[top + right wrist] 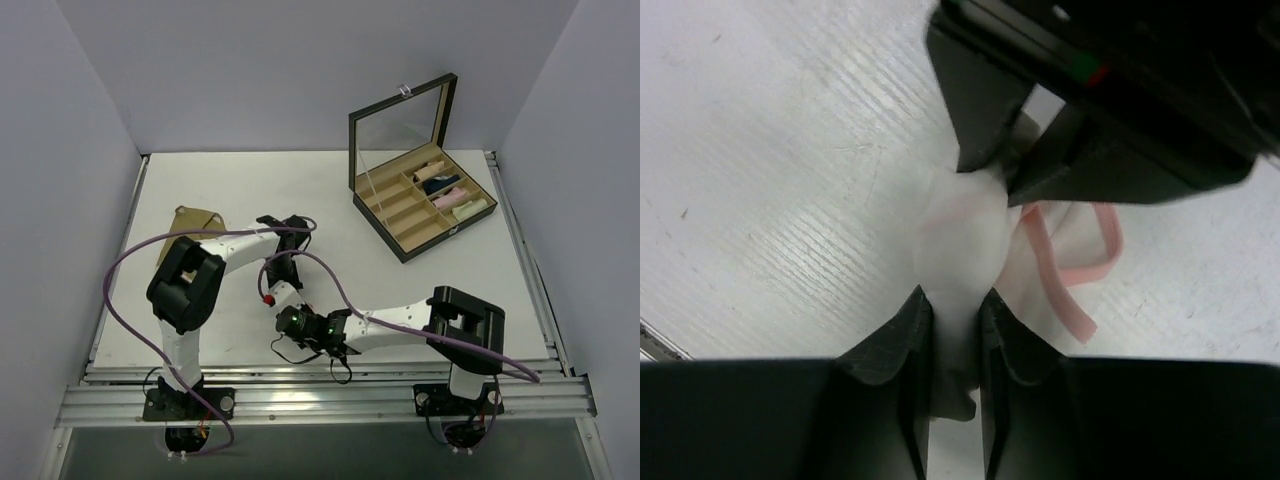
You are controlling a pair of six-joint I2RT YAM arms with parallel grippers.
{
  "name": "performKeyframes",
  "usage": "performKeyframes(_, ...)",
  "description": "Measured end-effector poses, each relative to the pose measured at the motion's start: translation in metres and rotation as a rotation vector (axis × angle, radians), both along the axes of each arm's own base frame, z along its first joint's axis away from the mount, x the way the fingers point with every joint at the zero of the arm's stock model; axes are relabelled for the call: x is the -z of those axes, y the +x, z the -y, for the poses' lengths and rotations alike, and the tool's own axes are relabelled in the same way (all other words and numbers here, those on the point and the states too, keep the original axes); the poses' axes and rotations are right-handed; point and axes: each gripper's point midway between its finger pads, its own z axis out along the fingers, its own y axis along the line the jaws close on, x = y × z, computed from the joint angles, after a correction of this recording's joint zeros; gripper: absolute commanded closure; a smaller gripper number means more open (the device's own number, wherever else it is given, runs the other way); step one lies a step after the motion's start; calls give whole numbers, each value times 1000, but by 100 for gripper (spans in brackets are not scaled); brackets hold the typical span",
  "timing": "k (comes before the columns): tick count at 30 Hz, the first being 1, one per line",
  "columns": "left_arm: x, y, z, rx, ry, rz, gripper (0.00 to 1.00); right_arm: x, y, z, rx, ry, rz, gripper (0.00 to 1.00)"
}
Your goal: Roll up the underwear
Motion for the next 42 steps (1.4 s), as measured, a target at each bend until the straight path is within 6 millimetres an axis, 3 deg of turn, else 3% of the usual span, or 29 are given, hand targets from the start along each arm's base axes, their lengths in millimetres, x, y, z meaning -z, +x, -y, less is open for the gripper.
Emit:
performKeyframes(7,-14,-3,-19,-119,-24,12,68,2,-4,10,135,243,-55,95)
performKeyframes(12,-46,21,-51,-238,-47,163,58,6,-9,29,210,443,-144,93)
performKeyframes(16,-59,24,-38,-234,-120,237,54,5,-8,29,235,545,-188,92)
performKeyframes(27,-42,11,12,-132,-246,205,57,3,-1,24,238,655,-256,90)
performKeyframes(37,-29,-8,8,-114,-207,132,58,3,2,18,234,695,-276,88)
performKeyframes(42,-24,-16,15,-88,-210,123,60,3,3,16,234,694,-280,78)
